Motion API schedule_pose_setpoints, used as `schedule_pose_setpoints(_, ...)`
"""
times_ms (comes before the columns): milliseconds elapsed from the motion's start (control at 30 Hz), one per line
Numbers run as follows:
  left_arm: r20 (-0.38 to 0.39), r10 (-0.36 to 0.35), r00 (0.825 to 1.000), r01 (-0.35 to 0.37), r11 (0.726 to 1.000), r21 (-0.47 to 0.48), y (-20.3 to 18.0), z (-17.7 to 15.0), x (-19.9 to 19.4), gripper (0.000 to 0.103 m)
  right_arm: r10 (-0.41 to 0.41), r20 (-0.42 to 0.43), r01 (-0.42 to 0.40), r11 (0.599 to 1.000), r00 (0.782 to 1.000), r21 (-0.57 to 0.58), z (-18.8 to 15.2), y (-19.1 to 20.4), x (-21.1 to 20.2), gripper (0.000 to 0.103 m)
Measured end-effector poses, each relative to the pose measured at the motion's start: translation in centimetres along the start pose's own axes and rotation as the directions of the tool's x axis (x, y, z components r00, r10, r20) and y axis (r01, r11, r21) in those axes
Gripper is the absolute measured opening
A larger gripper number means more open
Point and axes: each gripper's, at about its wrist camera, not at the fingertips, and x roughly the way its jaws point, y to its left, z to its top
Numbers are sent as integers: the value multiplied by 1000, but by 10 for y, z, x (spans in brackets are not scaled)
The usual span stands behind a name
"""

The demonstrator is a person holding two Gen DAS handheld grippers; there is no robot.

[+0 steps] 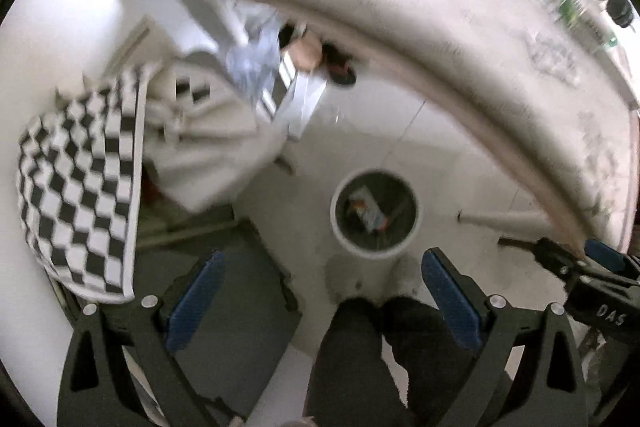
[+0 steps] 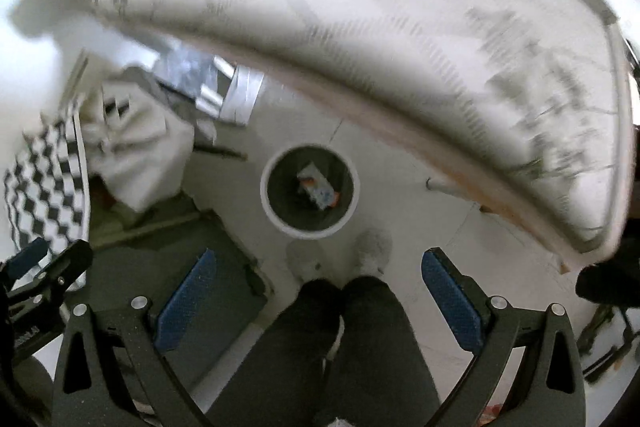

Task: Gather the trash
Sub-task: 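Grasp the empty blister pack with the left gripper while the right grasps the white box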

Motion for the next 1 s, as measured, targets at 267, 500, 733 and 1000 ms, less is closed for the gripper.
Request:
schedule_pose_setpoints(267, 130, -38, 991, 11, 980, 198, -95, 67, -33, 100, -84, 42, 78, 989, 996, 128, 73, -98, -45, 103)
schedule_pose_setpoints(500, 121, 11, 993, -92, 723, 685, -242, 119, 2, 100, -72, -58, 82, 980, 996, 183, 120, -201, -28, 103)
schedule_pose_setpoints(733, 29, 130, 991, -85, 451, 888, -311, 152, 70, 100, -43, -130, 74, 968, 991, 241, 159, -276, 0, 103)
schedule_pose_setpoints(1000, -111, 121, 986, 58, 376, 925, -334, 170, 92, 64, -6, -154, 46, 965, 988, 257, 195, -311, 9, 103)
